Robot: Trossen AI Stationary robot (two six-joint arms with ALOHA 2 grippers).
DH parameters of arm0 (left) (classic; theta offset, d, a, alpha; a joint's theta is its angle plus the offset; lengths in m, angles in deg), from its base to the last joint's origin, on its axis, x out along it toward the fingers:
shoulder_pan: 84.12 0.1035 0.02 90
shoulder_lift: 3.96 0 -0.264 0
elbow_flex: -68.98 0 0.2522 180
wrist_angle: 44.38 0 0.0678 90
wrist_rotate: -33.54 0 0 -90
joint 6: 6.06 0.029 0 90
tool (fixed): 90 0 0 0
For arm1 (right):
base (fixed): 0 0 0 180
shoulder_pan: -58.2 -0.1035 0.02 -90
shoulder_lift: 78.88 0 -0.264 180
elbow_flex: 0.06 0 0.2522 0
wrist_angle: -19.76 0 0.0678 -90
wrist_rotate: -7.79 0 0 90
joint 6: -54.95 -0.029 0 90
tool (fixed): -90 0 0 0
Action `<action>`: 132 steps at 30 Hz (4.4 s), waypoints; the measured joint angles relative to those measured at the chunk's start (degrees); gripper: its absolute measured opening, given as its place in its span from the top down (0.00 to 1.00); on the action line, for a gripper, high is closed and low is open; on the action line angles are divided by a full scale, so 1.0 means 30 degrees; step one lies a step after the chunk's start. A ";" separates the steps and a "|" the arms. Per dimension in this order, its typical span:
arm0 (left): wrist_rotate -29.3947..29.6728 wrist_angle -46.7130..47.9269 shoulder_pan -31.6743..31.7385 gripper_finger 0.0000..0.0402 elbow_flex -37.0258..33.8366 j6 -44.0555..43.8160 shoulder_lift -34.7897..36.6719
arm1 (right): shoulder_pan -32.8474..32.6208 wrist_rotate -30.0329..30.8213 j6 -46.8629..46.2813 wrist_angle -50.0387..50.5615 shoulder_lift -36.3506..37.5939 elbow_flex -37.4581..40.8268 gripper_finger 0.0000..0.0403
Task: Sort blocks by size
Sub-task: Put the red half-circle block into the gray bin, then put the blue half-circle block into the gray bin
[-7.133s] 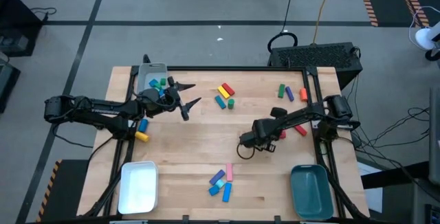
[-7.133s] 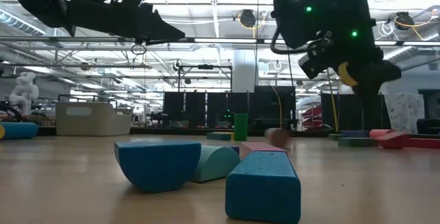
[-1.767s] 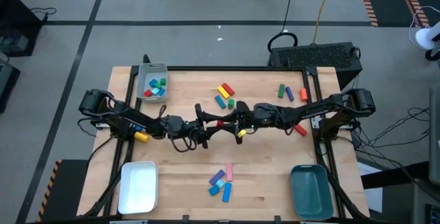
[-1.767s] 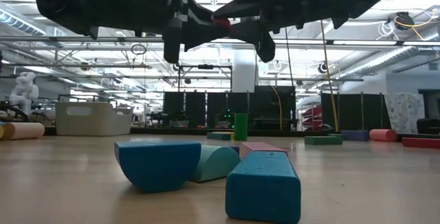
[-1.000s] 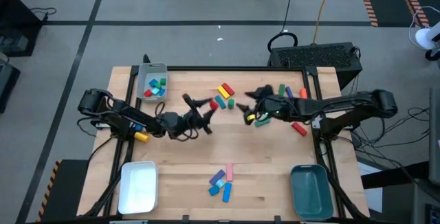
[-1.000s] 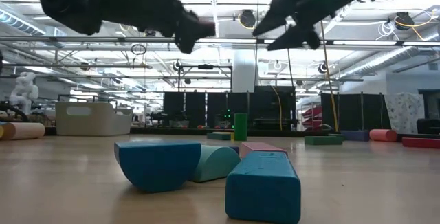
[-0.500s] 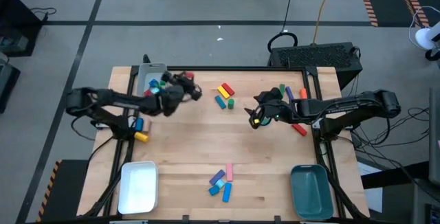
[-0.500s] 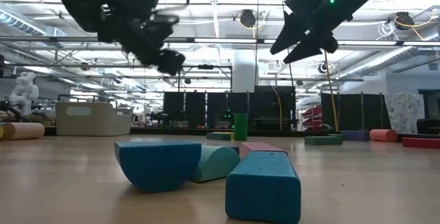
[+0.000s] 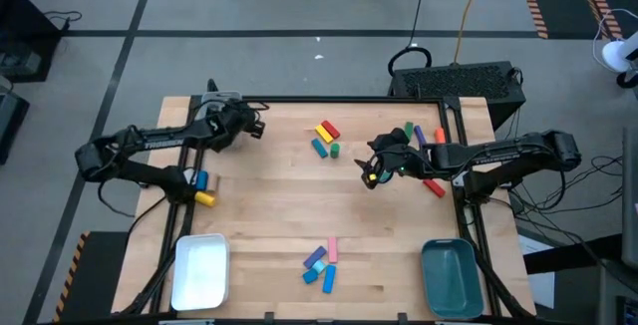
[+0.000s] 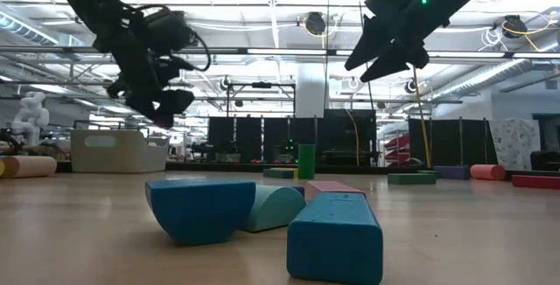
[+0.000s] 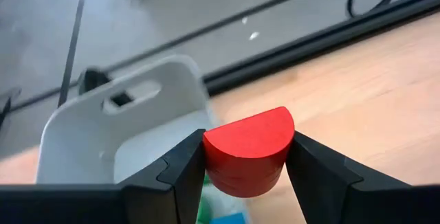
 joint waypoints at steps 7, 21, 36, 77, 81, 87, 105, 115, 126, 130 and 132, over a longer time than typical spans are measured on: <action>-0.1163 0.2145 0.1545 0.53 -0.0007 -0.3741 0.0000 | 0.0000 -0.0134 -0.0302 0.0019 0.0000 0.0000 0.23; -0.2568 0.2937 0.1954 0.41 -0.0007 -0.3561 0.0000 | -0.0153 -0.3578 0.0131 -0.0164 -0.2077 -0.0007 0.23; -0.5285 0.3061 -0.0259 0.22 0.0907 -0.0146 0.1300 | -0.1731 -1.1004 0.3341 -0.5388 -0.5632 -0.0007 0.23; -0.3195 -0.7644 -2.3925 0.22 0.1248 -0.1383 -0.3863 | -0.8513 -0.9018 0.7053 -0.7036 -1.7626 -0.9688 0.24; -0.3234 -0.8521 -2.4459 0.22 0.1253 -0.2492 -0.4947 | -0.8568 -0.9000 0.6714 -0.7167 -1.8099 -1.0091 0.28; -0.3784 -0.8893 -2.5021 0.22 0.1370 -0.3058 -0.6537 | -0.8604 -0.8978 0.6612 -0.7101 -1.8149 -1.0091 0.40; -0.3811 -1.0500 -2.5090 0.22 0.1392 -0.3021 -0.7796 | -0.8947 -0.9578 0.6304 -0.5906 -1.8127 -1.0107 0.56; -0.3789 -1.0749 -2.5090 0.22 0.1392 -0.3029 -0.7796 | -0.9200 -0.9597 0.6193 -0.5069 -1.8119 -1.0092 0.70; -0.3646 -1.0749 -2.5090 0.22 0.1392 -0.3036 -0.7796 | -0.9253 -0.9079 0.5326 -0.5238 -1.8121 -1.0057 0.71; -0.3361 -1.0756 -2.5090 0.22 0.1392 -0.2747 -0.7796 | -0.9198 -0.8095 0.5601 -0.5509 -1.7688 -0.9980 0.72; -0.3244 -1.0786 -2.5090 0.22 0.1392 -0.1941 -0.7796 | -0.9088 -0.7592 0.5835 -0.5493 -1.7332 -0.9919 0.72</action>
